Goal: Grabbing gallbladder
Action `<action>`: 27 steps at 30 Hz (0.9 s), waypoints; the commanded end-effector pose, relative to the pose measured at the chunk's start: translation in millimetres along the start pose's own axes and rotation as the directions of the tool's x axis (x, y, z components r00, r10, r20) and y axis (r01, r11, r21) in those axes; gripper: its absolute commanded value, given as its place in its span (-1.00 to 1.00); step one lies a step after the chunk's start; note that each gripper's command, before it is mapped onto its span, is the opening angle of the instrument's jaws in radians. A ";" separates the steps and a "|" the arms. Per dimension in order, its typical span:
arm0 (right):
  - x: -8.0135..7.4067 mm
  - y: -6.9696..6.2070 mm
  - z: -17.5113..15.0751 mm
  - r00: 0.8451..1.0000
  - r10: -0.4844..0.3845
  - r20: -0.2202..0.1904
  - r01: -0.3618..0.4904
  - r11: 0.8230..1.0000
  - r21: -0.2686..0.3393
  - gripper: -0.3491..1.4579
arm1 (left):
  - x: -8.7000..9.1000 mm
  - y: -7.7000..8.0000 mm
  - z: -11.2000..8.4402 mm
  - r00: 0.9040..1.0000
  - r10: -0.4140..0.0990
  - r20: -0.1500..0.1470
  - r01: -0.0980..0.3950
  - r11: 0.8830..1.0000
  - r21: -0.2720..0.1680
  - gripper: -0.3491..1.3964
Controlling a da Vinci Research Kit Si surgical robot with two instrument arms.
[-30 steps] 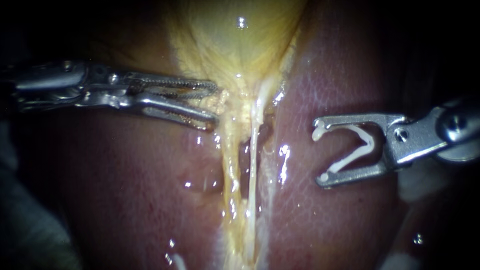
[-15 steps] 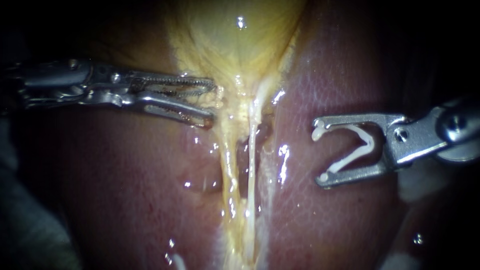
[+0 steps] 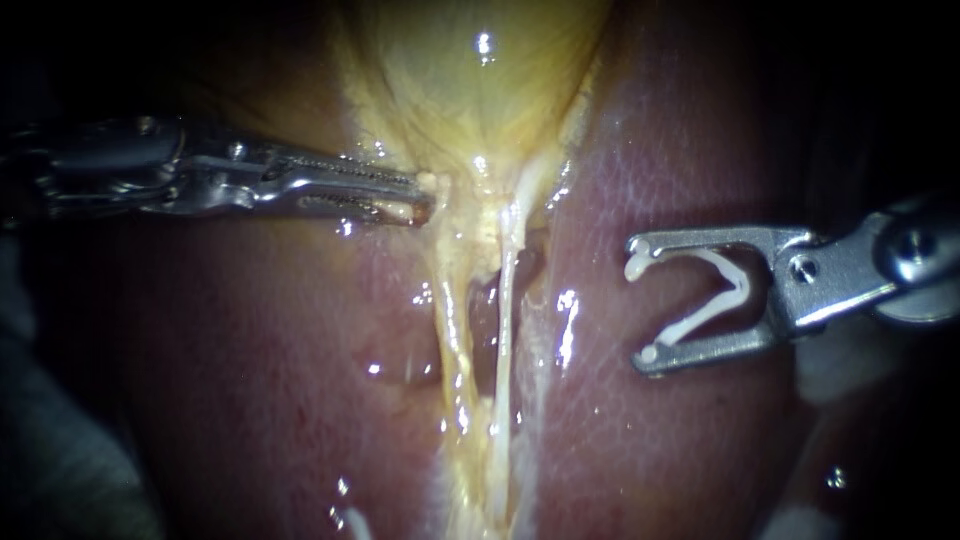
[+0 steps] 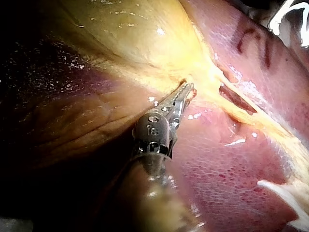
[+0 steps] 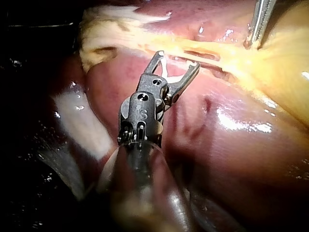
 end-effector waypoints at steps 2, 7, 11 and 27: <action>0.0 0.0 0.0 1.000 0.000 0.000 0.000 1.000 0.000 -0.06 | 0.2 0.3 -0.2 1.000 -0.006 0.001 0.006 1.000 -0.002 -1.00; 0.0 0.0 0.0 1.000 0.000 0.000 0.000 1.000 0.000 -0.06 | 0.8 1.5 -0.9 1.000 -0.024 0.002 0.024 1.000 -0.002 -1.00; 0.0 0.0 -0.1 1.000 0.000 0.000 0.000 1.000 0.000 -0.06 | 1.8 2.8 -2.2 0.998 -0.055 0.004 0.055 0.998 -0.007 -1.00; 0.0 0.0 -0.2 1.000 0.000 0.000 0.000 1.000 0.001 -0.06 | 8.1 4.1 -11.7 0.994 -0.104 -0.036 0.105 0.994 0.022 -1.00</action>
